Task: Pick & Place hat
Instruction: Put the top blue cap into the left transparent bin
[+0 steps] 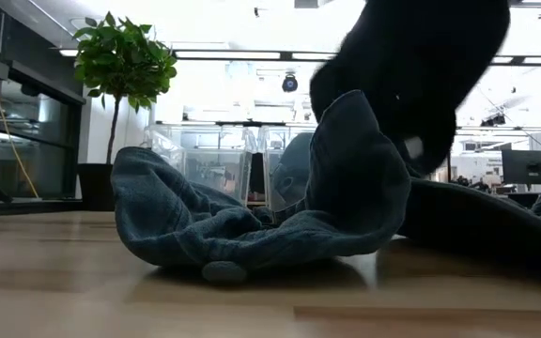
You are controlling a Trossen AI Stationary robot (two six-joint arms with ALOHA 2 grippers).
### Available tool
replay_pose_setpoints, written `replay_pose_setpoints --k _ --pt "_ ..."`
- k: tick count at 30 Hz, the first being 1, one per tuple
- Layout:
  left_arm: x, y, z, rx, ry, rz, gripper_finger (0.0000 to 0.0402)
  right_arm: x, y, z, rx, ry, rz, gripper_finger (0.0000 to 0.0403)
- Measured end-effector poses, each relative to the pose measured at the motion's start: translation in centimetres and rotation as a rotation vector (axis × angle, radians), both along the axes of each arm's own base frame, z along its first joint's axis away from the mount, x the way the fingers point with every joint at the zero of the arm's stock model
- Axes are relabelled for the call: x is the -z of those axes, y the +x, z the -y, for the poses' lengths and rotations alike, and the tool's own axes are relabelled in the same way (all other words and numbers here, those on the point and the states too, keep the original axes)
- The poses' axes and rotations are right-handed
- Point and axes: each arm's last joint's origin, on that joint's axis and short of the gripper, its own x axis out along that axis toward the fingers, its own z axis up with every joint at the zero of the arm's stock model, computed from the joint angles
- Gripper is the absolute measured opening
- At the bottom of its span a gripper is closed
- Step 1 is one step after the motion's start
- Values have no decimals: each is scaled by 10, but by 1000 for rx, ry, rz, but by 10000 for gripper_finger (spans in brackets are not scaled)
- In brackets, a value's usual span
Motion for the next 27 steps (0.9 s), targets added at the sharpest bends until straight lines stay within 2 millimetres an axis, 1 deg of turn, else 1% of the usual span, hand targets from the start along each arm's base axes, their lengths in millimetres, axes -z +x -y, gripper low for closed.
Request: replay_pose_setpoints --k 3,6,10,13,16,19,22,24,27 --pt "-12 -9 -3 -49 75 -101 0 -19 -5 14 -3 17 57 0" --pt "-23 -18 -6 -82 111 -181 2 -34 -9 26 -10 23 99 0" --pt "-32 -29 -10 -150 142 -249 20 -48 -13 37 -28 21 130 0" --pt "-40 -32 -11 -163 141 -246 53 -55 -12 44 -38 8 143 0" --pt "-47 -33 -11 -165 118 -219 102 -59 -9 49 -41 -8 147 0" --pt "-54 -34 -11 -153 102 -192 155 -61 -2 53 -61 -5 166 0" --pt "-55 -33 -11 -149 96 -183 195 -64 6 54 -92 3 202 0" --pt "-55 -32 -10 -142 87 -173 210 -66 12 55 -110 0 232 0" --pt "-54 -30 -10 -136 79 -167 217 -69 20 54 -154 21 272 0"
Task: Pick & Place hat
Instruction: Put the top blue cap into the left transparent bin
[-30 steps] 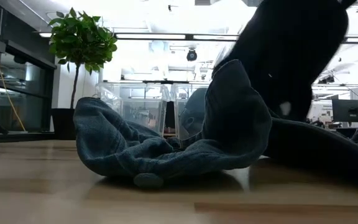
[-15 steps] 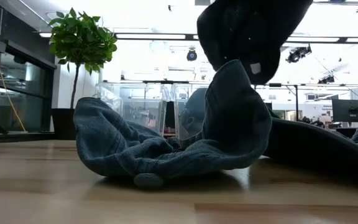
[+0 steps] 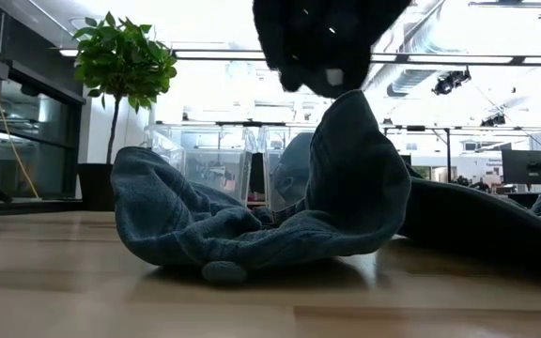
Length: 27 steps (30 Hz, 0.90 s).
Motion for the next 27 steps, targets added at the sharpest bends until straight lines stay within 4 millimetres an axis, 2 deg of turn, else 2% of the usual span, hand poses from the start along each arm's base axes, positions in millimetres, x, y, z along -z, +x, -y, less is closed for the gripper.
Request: replay_pose_setpoints --k 6,9,12,15,17,27 --pt "0 1 0 -7 -21 11 215 -1 15 -6 -76 -9 38 0" --pt "0 1 1 -12 -31 13 190 0 18 -7 -89 -16 29 0" --pt "1 1 1 -18 -43 13 132 0 18 -7 -88 -15 32 0" --pt "2 0 1 -6 -46 3 43 0 18 -7 -89 -16 31 0" --pt "2 0 1 7 -54 0 14 0 18 -7 -94 -15 28 0" --pt "2 0 1 11 -54 -1 1 1 17 -7 -108 -24 14 0"
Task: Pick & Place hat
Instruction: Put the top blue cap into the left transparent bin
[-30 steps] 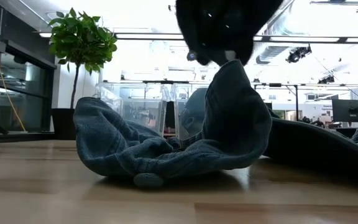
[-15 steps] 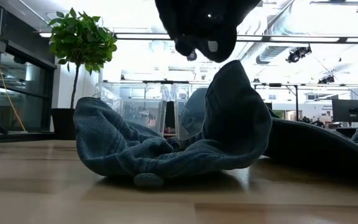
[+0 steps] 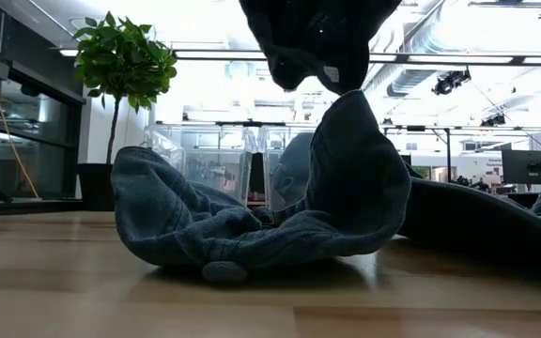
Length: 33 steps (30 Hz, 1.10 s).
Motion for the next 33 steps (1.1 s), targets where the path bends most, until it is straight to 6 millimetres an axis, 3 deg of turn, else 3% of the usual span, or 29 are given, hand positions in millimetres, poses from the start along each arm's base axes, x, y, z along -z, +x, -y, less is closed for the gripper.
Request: replay_pose_setpoints --k 12,21,27,33 --pt "-2 -7 -2 -115 168 -30 9 1 0 5 18 -12 -22 0" --pt "-17 -21 9 -144 293 -8 56 4 1 21 63 -34 -74 0" --pt "-42 -51 16 -164 284 66 98 1 7 30 46 -41 -43 0" --pt "-74 -91 16 -134 170 181 105 -8 18 43 26 -9 67 0"
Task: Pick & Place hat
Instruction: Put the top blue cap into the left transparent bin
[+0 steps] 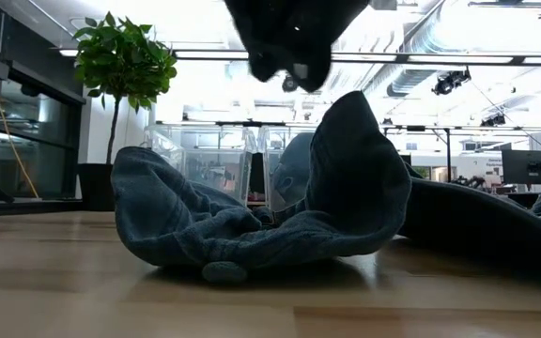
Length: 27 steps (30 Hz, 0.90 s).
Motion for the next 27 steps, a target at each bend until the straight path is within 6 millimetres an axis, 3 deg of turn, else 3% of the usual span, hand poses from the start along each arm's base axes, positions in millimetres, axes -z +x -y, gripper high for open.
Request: replay_pose_setpoints --k 12,27 --pt "-33 -60 -1 140 -105 96 67 -17 29 48 -22 100 264 0" --pt "-47 -114 -2 400 -207 72 4 26 99 122 63 228 272 0"
